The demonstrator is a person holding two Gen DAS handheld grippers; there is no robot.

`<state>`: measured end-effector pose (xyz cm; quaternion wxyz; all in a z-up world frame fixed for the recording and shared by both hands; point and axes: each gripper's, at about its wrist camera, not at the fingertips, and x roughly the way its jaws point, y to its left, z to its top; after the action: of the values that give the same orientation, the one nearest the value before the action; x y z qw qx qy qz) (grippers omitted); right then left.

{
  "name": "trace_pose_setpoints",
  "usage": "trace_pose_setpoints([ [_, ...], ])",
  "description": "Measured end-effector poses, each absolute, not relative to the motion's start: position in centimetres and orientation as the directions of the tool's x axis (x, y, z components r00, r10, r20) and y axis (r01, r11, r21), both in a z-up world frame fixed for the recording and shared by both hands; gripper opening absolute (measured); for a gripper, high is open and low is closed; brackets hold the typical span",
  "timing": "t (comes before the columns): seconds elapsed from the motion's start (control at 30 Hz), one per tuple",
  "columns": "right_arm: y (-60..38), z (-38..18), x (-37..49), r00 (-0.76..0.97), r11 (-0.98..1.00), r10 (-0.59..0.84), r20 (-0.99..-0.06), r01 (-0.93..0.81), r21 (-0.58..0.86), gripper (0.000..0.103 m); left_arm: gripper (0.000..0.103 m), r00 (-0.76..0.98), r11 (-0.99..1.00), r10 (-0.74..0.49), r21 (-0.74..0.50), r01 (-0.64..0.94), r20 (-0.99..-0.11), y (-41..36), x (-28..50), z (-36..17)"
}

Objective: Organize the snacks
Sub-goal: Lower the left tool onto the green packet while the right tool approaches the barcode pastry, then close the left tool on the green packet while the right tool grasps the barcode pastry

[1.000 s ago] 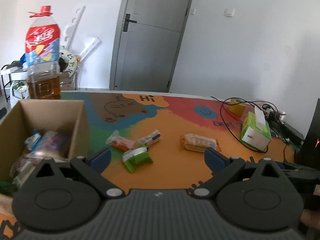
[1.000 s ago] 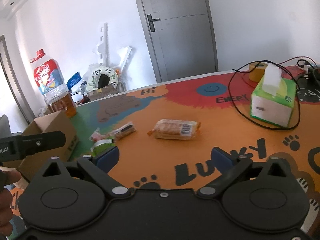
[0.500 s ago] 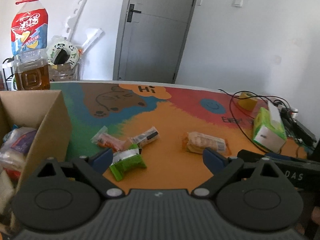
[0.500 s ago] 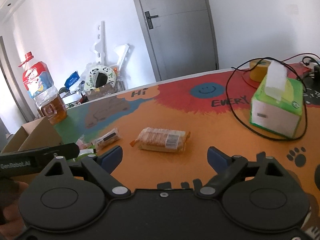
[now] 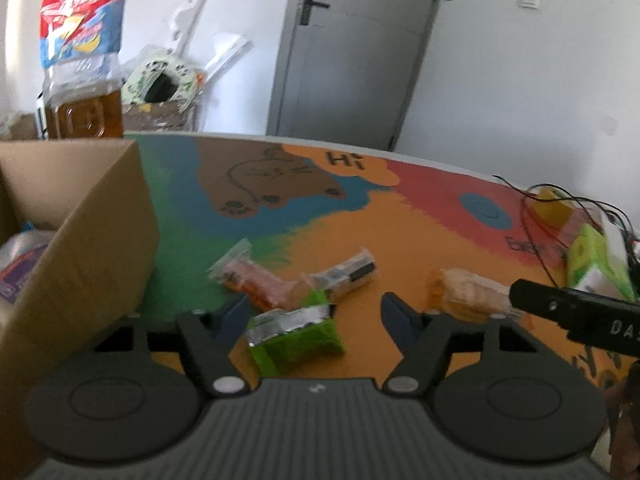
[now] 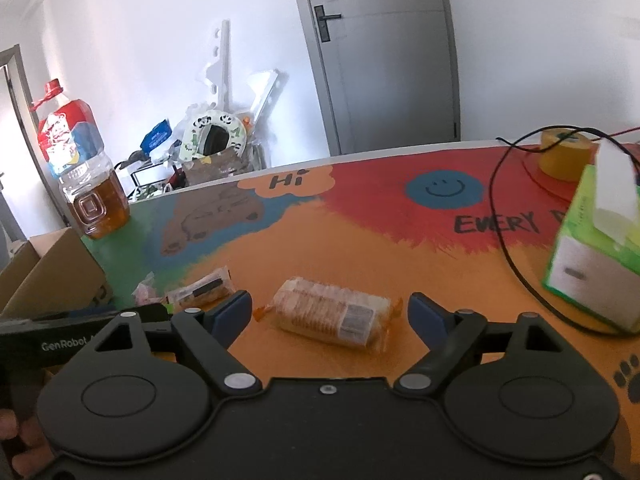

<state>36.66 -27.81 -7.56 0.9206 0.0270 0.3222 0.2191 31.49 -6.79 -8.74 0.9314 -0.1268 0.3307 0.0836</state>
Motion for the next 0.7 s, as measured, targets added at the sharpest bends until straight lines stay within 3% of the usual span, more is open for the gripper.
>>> trace_pose_setpoints([
  [0.63,-25.5,-10.0,41.2,0.639,0.880,0.441,-0.631,-0.445,0.164,0.085,0.067,0.754,0.950,0.091,-0.169,-0.261,-0.650,-6.5,31.8,-10.7],
  [0.7,-25.5,-10.3,41.2,0.627,0.878,0.440,-0.643,-0.450,0.162,0.085,0.060,0.754,0.949,0.096,-0.168,-0.266,-0.650,-6.5,31.7,-10.8],
])
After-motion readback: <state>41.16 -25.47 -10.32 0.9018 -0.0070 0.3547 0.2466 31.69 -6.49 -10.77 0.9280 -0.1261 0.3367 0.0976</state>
